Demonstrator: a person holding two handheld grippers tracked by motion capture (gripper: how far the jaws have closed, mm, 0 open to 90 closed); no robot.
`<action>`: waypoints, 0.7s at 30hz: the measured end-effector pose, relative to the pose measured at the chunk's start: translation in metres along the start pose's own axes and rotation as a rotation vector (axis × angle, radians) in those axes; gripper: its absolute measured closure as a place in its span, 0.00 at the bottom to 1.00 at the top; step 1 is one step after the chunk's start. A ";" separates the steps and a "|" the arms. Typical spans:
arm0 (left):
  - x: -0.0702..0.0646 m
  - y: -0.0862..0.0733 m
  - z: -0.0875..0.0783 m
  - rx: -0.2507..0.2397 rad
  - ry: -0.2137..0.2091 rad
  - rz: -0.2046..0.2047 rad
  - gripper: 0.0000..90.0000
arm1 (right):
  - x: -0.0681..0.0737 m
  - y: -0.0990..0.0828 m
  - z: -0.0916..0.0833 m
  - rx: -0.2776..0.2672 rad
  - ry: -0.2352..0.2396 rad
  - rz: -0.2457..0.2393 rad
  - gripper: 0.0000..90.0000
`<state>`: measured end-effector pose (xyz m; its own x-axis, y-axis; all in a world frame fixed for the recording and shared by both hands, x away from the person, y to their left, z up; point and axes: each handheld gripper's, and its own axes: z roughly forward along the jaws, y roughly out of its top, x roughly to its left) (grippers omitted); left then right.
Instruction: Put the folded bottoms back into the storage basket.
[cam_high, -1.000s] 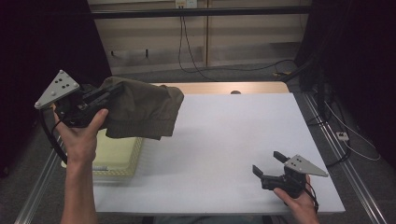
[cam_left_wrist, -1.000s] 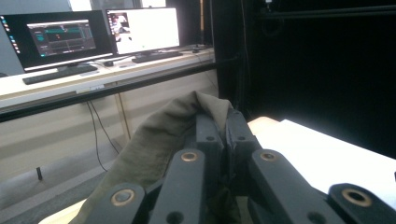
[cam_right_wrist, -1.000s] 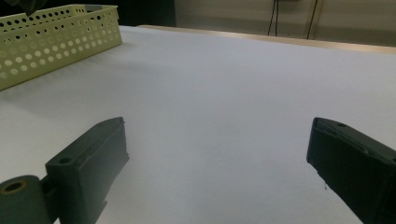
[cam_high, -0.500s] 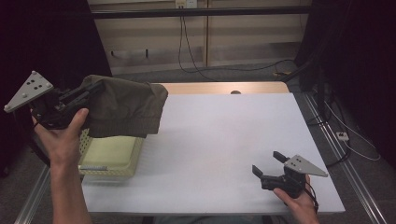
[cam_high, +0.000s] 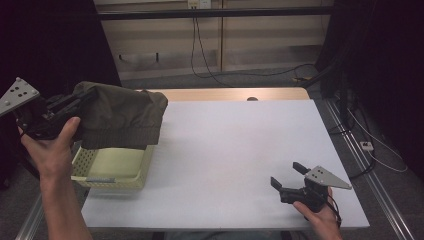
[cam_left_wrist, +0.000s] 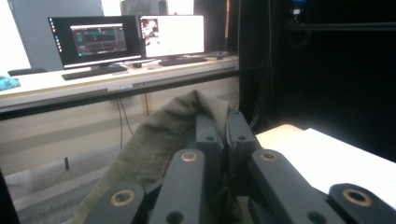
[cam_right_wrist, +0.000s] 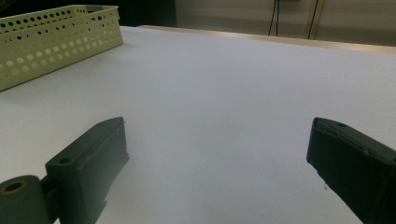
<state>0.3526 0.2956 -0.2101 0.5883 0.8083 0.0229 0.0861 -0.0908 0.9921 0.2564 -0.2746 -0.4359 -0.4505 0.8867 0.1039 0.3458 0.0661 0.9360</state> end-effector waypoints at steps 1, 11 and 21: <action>0.001 0.000 0.000 0.006 0.003 0.001 0.96 | 0.000 0.000 0.000 0.000 0.000 0.000 0.05; 0.012 -0.006 0.001 0.032 0.014 -0.009 0.96 | 0.001 0.000 0.001 0.002 0.000 -0.003 0.05; 0.026 -0.013 -0.004 0.081 0.040 -0.007 0.96 | 0.001 0.000 0.000 0.001 0.001 -0.002 0.05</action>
<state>0.3635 0.3196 -0.2215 0.5548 0.8317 0.0224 0.1561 -0.1305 0.9791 0.2564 -0.2739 -0.4358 -0.4521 0.8861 0.1023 0.3459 0.0685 0.9358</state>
